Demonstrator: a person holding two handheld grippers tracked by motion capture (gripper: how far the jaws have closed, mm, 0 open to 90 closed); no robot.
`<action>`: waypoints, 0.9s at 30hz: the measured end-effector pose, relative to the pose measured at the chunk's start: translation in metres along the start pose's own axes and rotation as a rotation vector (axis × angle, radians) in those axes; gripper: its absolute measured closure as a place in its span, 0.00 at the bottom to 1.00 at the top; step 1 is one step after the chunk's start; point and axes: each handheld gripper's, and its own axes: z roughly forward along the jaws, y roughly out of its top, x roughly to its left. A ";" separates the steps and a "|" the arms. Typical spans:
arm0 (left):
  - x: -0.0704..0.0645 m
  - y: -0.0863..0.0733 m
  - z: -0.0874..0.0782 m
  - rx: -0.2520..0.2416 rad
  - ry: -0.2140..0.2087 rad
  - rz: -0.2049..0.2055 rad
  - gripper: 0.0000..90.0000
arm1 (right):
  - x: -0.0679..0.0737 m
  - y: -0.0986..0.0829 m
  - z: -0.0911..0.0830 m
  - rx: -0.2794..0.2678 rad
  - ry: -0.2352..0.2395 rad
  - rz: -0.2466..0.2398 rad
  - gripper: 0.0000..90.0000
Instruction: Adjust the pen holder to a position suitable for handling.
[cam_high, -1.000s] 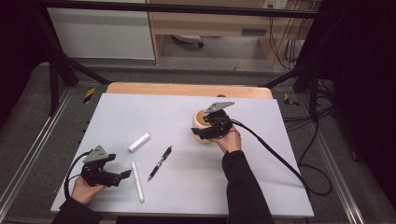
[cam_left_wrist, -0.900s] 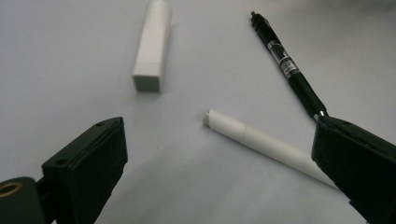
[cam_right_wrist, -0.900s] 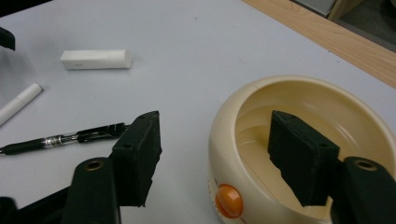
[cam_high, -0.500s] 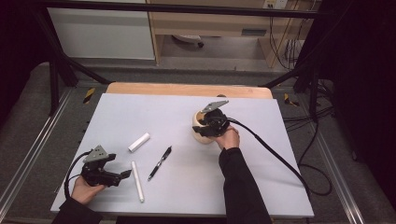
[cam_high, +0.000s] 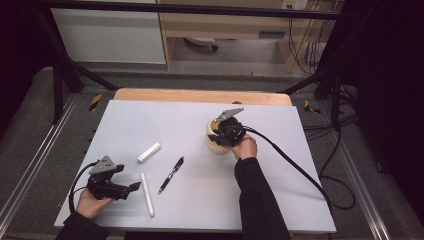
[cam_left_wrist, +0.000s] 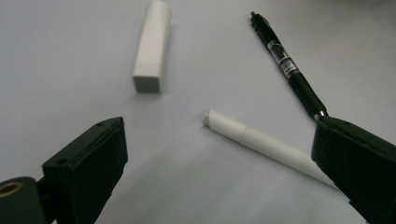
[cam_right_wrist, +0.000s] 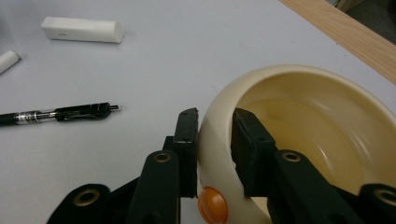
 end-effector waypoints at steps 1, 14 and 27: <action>0.000 0.000 0.000 0.000 0.000 0.000 0.04 | 0.000 0.000 0.000 -0.001 -0.006 -0.001 0.82; 0.000 0.000 0.000 -0.001 0.000 -0.001 0.04 | 0.004 0.002 -0.011 0.021 0.023 -0.015 0.83; 0.000 0.000 0.000 -0.001 0.001 0.002 0.04 | 0.036 0.005 -0.021 0.013 0.086 -0.062 0.83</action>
